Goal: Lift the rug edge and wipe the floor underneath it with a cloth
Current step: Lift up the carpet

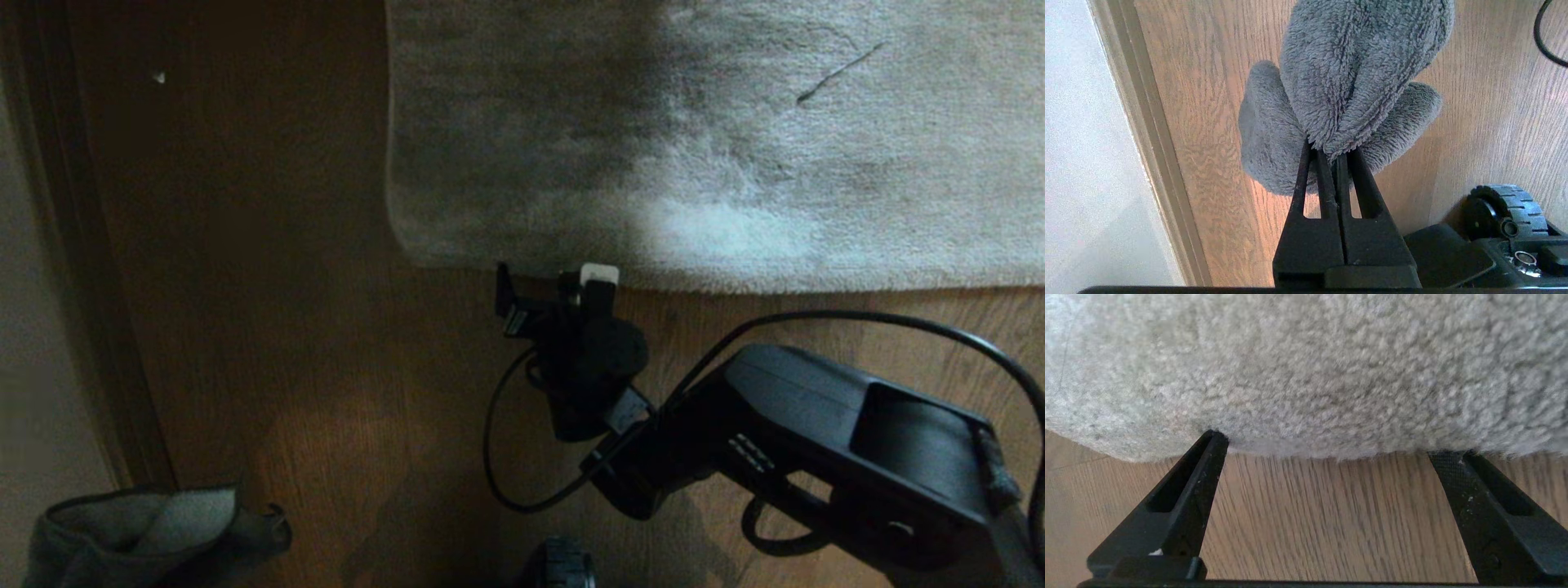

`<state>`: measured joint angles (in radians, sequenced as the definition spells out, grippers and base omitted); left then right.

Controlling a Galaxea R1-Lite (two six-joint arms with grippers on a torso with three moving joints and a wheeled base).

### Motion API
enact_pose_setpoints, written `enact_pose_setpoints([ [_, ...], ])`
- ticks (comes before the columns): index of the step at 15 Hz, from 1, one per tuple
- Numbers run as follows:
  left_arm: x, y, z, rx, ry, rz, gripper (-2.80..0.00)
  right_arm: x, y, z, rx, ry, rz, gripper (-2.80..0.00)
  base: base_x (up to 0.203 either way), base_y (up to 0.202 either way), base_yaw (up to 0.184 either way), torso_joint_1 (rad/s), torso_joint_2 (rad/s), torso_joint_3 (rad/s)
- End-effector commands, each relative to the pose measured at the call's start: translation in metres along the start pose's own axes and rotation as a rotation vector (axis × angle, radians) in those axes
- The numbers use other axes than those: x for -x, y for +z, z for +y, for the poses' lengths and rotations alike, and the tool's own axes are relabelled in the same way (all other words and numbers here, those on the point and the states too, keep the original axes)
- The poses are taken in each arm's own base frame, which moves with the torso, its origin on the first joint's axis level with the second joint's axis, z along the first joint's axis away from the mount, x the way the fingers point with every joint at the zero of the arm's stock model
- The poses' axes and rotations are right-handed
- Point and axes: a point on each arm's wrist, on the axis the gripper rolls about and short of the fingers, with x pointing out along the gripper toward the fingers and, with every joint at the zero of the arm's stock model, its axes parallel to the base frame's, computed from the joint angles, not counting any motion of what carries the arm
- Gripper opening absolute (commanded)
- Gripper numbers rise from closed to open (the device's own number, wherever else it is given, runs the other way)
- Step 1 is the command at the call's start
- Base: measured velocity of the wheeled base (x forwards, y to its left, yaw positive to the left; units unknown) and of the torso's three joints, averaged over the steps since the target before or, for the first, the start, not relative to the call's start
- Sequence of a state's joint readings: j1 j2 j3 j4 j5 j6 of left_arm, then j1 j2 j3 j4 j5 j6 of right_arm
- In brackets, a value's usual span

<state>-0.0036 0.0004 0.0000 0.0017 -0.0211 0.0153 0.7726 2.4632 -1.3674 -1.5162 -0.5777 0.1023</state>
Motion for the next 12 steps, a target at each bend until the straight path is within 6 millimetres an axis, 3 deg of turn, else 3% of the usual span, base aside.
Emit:
enact_pose_setpoints([
  [1, 0.000, 0.000, 0.000, 0.000, 0.000, -0.001, -2.80, 0.001, 0.019, 0.005, -0.045, 0.008, -0.064, 0.00, 0.000, 0.000, 0.000, 0.000, 0.00, 0.000],
  [12, 0.000, 0.000, 0.000, 0.000, 0.000, -0.001, -2.80, 0.030, 0.051, 0.057, -0.122, 0.126, -0.083, 0.00, 0.000, 0.000, 0.000, 0.000, 0.00, 0.000],
])
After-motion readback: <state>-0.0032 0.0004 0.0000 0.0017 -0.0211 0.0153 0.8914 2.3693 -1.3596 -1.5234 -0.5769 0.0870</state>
